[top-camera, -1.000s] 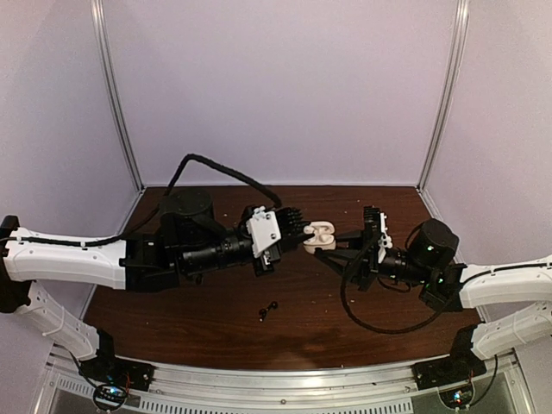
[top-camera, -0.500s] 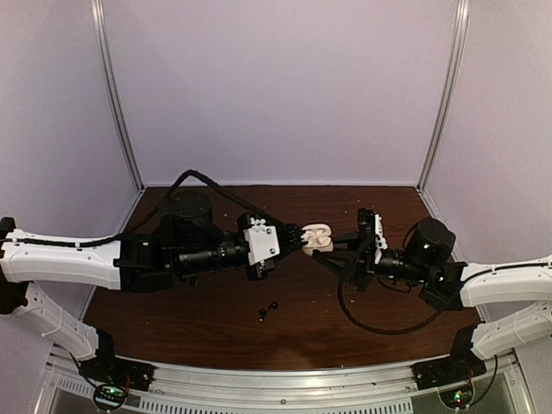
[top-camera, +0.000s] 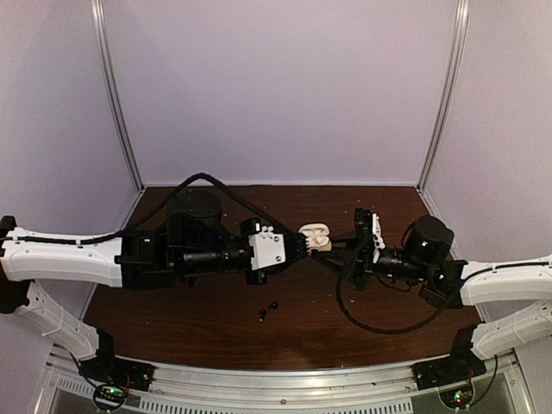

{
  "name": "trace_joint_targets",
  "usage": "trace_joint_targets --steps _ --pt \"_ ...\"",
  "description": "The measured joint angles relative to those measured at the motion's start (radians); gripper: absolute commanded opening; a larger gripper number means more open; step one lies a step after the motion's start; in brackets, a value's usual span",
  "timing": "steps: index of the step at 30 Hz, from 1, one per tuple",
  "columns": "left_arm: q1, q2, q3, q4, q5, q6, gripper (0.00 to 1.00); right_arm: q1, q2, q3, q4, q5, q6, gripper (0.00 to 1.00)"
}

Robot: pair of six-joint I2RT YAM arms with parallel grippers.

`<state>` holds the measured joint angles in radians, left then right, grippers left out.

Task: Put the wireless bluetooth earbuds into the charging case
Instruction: Insert the left earbud into the left side groove of the charging case, then close the charging case with the earbuds inside.

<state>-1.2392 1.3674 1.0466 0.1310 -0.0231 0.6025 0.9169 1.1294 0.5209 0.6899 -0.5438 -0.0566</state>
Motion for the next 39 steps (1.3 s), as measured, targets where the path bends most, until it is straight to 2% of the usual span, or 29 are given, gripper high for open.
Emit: trace_joint_targets --steps 7,12,14,17,19,27,39 --pt "-0.001 -0.003 0.001 -0.035 0.002 -0.020 0.37 0.000 -0.002 0.002 0.023 0.002 0.002 0.00" --pt "-0.002 -0.044 -0.030 -0.035 0.006 -0.054 0.48 0.000 -0.011 0.002 0.052 0.003 0.004 0.00" --pt "-0.002 -0.080 -0.065 -0.027 0.008 -0.079 0.57 0.000 -0.018 0.002 0.058 0.003 0.007 0.00" --pt "-0.002 -0.130 -0.113 -0.008 0.008 -0.119 0.85 0.000 -0.034 -0.001 0.060 0.003 0.011 0.00" --pt "0.001 -0.160 -0.146 0.017 0.006 -0.153 0.97 0.000 -0.041 -0.002 0.058 0.002 0.013 0.00" --pt "0.009 -0.164 -0.177 0.086 0.002 -0.243 0.98 0.000 -0.045 0.000 0.010 -0.059 0.031 0.00" --pt "0.010 -0.089 -0.172 0.105 0.092 -0.235 0.98 0.003 -0.011 0.056 -0.076 -0.148 0.045 0.00"
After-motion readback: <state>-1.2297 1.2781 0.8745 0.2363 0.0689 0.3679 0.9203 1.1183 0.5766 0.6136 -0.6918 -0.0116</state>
